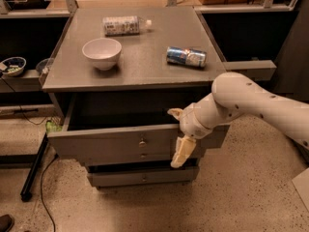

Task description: Open top drawer

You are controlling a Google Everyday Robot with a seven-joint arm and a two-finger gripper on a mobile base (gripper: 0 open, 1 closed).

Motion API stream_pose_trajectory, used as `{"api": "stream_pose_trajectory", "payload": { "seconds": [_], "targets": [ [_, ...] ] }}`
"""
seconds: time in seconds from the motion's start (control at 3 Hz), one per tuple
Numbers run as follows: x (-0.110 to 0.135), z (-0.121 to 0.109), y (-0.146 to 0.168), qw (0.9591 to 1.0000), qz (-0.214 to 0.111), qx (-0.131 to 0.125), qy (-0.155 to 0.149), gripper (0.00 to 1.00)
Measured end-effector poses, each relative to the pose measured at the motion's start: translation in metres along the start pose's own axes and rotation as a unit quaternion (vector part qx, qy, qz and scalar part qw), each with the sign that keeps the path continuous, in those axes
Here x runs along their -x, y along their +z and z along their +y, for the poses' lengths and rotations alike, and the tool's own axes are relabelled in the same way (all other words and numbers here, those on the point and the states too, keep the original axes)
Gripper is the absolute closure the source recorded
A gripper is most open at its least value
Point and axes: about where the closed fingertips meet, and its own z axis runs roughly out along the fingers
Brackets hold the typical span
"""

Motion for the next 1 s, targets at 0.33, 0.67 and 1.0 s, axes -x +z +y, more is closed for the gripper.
{"api": "stream_pose_trajectory", "payload": {
  "seconds": [0.33, 0.67, 1.0],
  "targets": [
    [0.001, -0.003, -0.001, 1.0, -0.001, -0.001, 0.0, 0.0],
    [-0.007, 0.005, 0.012, 0.9992, 0.038, 0.008, -0.004, 0.0],
    [-0.012, 0.012, 0.021, 0.9982, 0.057, 0.019, -0.006, 0.0]
  ]
}}
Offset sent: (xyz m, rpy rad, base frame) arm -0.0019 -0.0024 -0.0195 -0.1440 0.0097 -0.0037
